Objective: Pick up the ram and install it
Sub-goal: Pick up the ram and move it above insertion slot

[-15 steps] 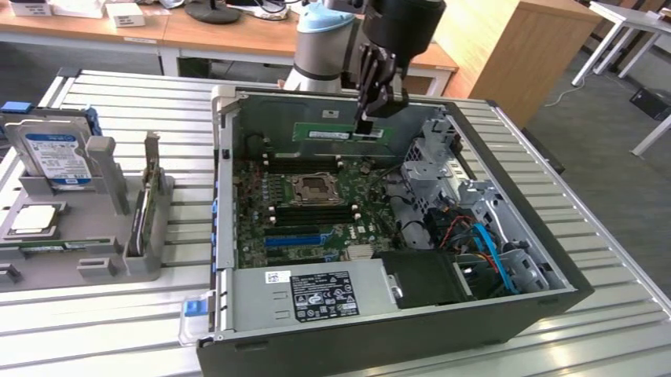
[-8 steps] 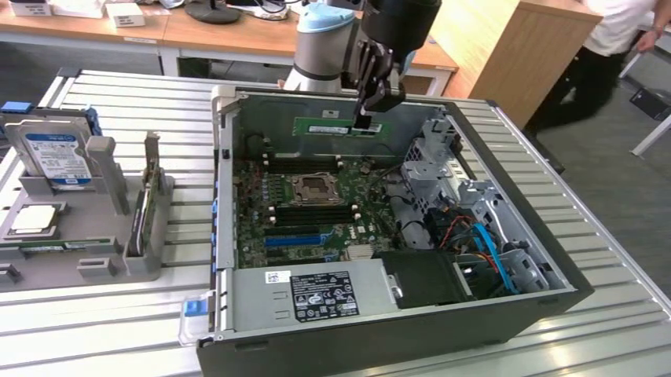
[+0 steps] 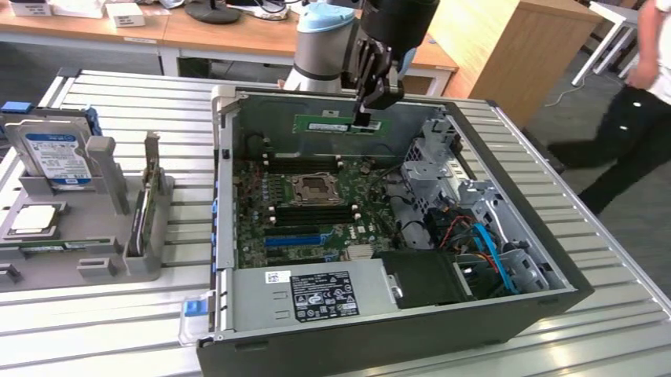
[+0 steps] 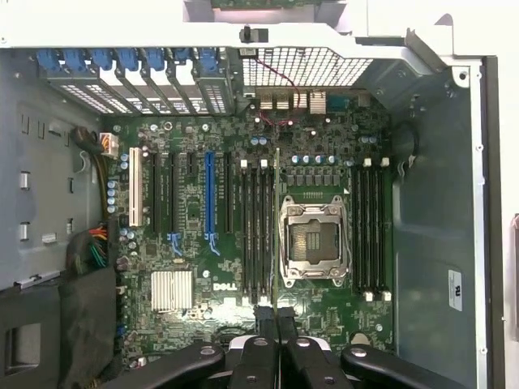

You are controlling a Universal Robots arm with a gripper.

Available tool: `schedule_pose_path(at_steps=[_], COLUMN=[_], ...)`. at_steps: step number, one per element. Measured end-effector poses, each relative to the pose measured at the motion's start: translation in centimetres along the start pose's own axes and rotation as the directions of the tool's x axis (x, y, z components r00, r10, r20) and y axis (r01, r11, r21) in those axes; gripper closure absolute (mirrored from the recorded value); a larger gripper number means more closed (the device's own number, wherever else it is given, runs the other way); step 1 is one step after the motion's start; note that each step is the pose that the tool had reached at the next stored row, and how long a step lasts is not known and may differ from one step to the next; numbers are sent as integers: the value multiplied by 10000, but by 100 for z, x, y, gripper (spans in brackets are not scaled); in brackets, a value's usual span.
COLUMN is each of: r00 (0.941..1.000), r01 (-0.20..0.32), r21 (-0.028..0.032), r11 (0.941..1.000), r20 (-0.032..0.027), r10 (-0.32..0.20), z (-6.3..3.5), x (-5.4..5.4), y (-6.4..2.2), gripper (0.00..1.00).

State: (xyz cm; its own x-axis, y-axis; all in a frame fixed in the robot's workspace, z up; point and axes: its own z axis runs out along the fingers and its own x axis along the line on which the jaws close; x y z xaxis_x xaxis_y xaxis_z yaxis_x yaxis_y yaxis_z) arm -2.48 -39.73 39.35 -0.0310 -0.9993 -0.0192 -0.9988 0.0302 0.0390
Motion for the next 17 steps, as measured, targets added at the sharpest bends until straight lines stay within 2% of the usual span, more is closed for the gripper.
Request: schedule_pose_path(at_steps=[17], r00=[10000], r01=[-1], r21=[0], r11=[10000], r20=[1], r10=[1], z=[155], x=[2], y=[-6], gripper=[88])
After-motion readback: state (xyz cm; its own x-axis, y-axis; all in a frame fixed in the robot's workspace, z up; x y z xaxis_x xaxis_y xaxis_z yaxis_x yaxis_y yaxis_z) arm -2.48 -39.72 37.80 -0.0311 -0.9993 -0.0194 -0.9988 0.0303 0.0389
